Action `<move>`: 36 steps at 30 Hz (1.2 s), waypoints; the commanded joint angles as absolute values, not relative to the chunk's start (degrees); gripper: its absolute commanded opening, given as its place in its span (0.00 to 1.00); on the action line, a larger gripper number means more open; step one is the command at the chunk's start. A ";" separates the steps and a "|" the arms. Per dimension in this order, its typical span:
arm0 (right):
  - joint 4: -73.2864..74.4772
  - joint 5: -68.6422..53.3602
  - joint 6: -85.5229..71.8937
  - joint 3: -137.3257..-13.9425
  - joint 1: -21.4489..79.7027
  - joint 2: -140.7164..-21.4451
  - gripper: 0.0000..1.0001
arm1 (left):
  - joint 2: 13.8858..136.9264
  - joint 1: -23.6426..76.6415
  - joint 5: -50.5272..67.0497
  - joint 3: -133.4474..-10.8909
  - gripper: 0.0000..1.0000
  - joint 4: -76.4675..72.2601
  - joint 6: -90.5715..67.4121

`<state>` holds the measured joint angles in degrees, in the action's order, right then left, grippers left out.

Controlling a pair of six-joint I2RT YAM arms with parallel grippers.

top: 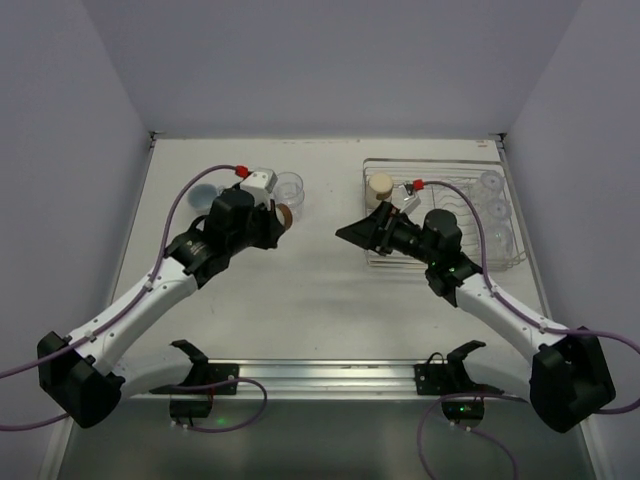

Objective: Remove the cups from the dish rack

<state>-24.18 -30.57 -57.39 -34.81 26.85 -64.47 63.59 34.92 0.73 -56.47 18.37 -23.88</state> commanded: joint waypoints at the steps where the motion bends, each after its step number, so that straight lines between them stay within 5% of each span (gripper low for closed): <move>1: -17.59 -28.04 -51.07 -35.68 26.89 -61.70 0.99 | 63.89 34.54 -12.56 -58.54 0.00 38.30 -16.88; 22: -4.57 -18.11 -40.87 -38.06 26.90 -57.04 0.99 | 87.53 26.19 -13.97 -59.76 0.04 39.46 -13.01; 36: 6.85 0.17 -33.85 -44.73 26.98 -59.15 0.99 | 84.12 26.37 -18.20 -62.31 0.63 37.53 -13.89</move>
<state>2.94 -8.88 -37.71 -40.53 26.96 -58.63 88.25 26.52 -16.67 -59.53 39.92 -14.24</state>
